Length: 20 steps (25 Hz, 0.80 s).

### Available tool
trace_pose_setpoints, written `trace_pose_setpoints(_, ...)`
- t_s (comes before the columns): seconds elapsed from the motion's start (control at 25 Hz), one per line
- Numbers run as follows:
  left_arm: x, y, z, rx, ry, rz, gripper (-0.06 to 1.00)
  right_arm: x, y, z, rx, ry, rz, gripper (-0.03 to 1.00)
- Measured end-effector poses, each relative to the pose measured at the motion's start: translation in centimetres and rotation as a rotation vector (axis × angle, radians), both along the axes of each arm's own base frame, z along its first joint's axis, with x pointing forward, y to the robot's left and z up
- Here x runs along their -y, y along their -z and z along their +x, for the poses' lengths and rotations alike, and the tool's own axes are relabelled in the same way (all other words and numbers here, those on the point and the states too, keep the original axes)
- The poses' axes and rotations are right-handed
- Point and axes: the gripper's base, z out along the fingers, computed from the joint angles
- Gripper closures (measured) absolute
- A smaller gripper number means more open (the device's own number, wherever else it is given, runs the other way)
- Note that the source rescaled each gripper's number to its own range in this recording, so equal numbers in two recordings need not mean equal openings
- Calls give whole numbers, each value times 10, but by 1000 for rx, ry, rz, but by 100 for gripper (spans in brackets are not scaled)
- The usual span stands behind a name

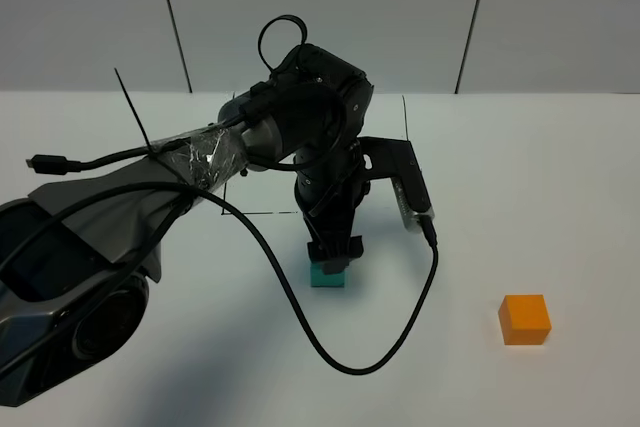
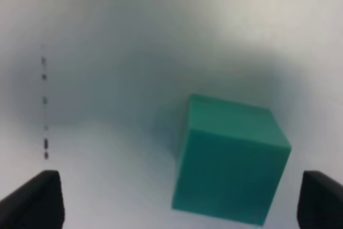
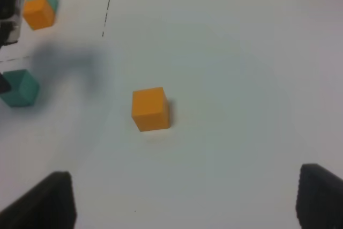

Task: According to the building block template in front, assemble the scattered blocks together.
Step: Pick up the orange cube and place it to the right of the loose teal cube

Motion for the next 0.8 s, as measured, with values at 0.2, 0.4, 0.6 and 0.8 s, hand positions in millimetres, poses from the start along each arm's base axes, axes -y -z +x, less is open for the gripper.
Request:
trace_pose_setpoints(0.2,-2,-30,-3,45,-26,-41,-5,0,0,0,0,0,0,31)
trace_pose_setpoints(0.4,-7,-70,-9,101,-73,-101,-6,0,0,0,0,0,0,31)
trace_pose_setpoints(0.6,-18,-126,-21,184,-161,-188,-6,0,0,0,0,0,0,31)
trace_pose_setpoints(0.8,-47,-191,-33,322,-293,-257,-6,0,0,0,0,0,0,31)
